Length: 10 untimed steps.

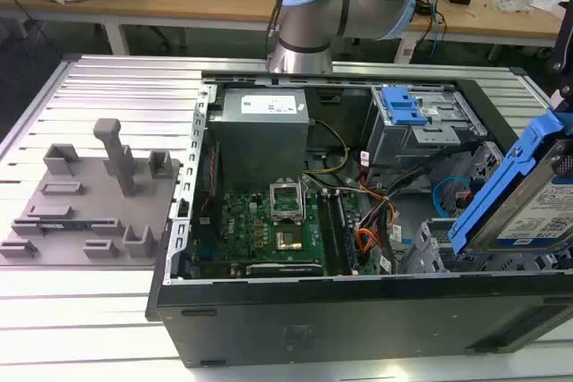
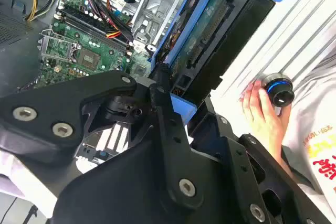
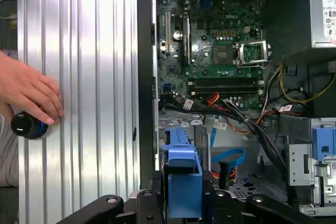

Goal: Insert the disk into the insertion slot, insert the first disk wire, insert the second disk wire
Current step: 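Insert the disk into the insertion slot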

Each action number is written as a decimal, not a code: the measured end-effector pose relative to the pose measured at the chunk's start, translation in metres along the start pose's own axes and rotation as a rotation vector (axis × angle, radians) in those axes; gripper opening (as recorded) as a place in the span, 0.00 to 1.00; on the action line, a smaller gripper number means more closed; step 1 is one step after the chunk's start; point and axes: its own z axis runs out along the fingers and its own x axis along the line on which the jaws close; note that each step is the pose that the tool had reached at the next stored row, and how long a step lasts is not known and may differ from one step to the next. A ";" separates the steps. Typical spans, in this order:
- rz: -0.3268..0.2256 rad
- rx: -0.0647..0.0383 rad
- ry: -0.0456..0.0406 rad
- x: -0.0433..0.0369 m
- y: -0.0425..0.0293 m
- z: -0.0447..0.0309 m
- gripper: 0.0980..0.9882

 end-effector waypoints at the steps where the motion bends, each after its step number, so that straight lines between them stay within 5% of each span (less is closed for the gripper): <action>1: 0.000 0.000 0.0000 0.0000 0.0000 0.0000 0.30; 10: 0.000 0.000 0.0000 0.0000 0.0000 0.0000 0.30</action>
